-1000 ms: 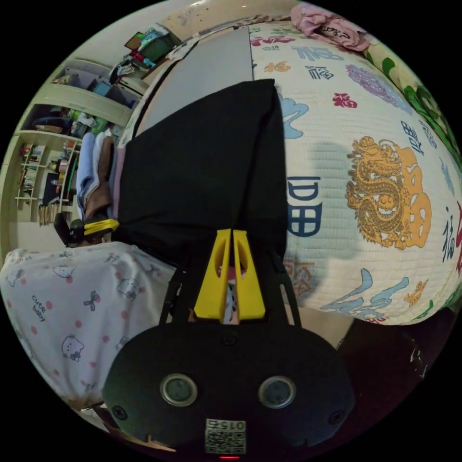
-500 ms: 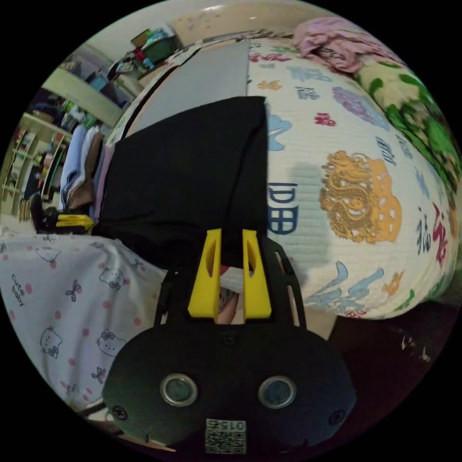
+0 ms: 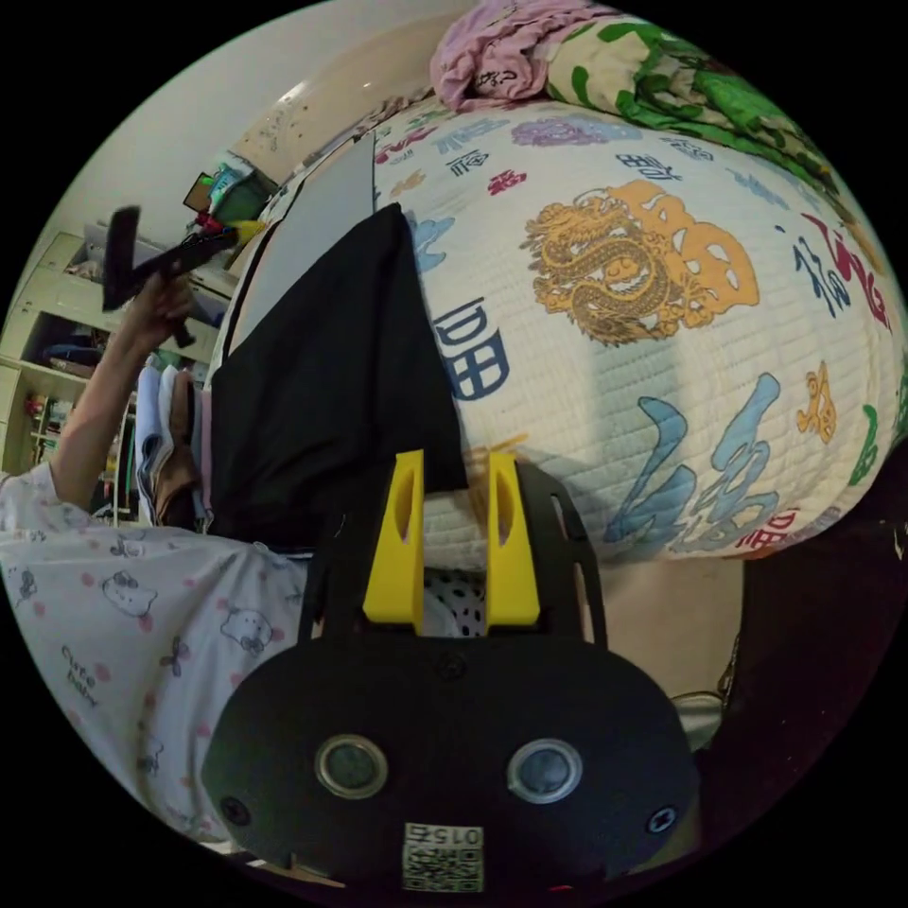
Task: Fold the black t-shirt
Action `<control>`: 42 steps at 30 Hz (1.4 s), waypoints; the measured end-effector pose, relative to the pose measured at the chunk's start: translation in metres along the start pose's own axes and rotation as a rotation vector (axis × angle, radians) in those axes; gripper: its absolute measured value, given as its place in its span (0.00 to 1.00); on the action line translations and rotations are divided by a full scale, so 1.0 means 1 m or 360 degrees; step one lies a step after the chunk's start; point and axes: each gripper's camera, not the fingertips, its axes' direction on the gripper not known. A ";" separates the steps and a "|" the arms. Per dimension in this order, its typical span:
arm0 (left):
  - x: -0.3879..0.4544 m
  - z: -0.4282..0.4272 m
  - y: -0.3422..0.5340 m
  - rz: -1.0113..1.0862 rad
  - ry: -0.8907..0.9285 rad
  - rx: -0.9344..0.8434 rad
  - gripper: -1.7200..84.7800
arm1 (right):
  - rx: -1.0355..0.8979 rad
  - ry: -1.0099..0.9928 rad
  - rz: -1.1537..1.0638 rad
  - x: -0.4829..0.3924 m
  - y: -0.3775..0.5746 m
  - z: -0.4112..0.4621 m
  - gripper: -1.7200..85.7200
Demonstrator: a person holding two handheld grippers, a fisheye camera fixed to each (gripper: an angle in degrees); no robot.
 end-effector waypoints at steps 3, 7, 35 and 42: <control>-0.012 0.053 -0.066 -0.0191 0.0003 -0.0118 0.14 | -0.0023 -0.0154 -0.0024 0.013 0.002 -0.005 0.05; -0.016 0.115 -0.120 -0.0240 -0.0092 -0.0355 0.14 | 0.0022 -0.0230 0.0044 0.038 0.013 -0.012 0.02; -0.043 -0.044 0.115 -0.0354 -0.0158 0.0411 0.02 | -0.0280 -0.1107 -0.1152 0.046 0.072 0.029 0.02; -0.046 0.013 0.240 -0.0537 -0.0414 0.0246 0.02 | -0.0784 -0.0888 -0.1601 -0.001 0.109 0.180 0.02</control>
